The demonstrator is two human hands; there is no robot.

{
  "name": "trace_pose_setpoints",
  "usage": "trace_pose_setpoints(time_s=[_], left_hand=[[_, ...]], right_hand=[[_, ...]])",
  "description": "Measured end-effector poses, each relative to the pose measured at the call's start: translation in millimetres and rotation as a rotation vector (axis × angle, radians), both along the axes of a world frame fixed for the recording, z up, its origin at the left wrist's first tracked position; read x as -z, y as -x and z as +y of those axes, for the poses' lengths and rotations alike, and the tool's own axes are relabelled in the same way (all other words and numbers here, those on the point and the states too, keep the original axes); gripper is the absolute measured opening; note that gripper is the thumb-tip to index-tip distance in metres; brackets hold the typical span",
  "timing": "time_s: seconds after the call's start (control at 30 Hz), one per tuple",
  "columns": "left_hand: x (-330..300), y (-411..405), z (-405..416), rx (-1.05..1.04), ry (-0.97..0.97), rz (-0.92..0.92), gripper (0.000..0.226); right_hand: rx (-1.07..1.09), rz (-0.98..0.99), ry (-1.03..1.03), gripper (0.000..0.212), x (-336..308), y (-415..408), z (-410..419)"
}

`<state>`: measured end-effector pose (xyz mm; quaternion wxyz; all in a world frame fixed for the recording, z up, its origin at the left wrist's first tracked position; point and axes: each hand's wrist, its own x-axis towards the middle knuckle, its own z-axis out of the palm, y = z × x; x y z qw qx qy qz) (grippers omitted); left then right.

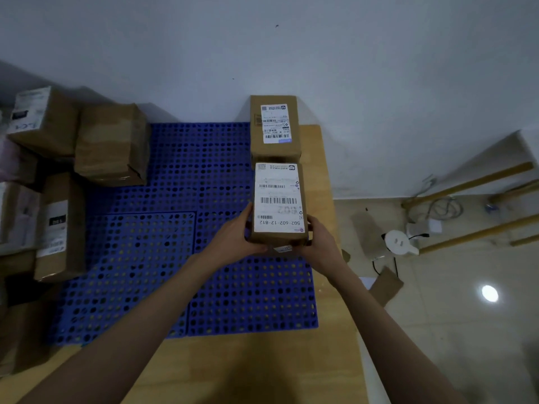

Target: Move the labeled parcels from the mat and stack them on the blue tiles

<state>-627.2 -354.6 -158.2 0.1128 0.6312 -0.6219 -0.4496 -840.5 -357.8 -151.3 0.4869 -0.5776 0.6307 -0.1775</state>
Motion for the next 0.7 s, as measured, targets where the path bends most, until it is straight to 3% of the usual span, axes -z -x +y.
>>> trace_pose_setpoints(time_s=[0.27, 0.53, 0.7], left_hand=[[25.4, 10.8, -36.0, -0.027, -0.018, -0.011, 0.115], [39.0, 8.4, -38.7, -0.073, -0.044, -0.018, 0.115], [36.1, 5.8, -37.5, -0.039, -0.079, -0.011, 0.116]], right_hand=[[0.016, 0.082, 0.020, 0.080, 28.8, -0.8, -39.9], [0.041, 0.040, -0.021, 0.086, 42.0, -8.5, -45.0], [0.040, 0.040, -0.048, 0.078, 40.8, -6.7, -36.7]])
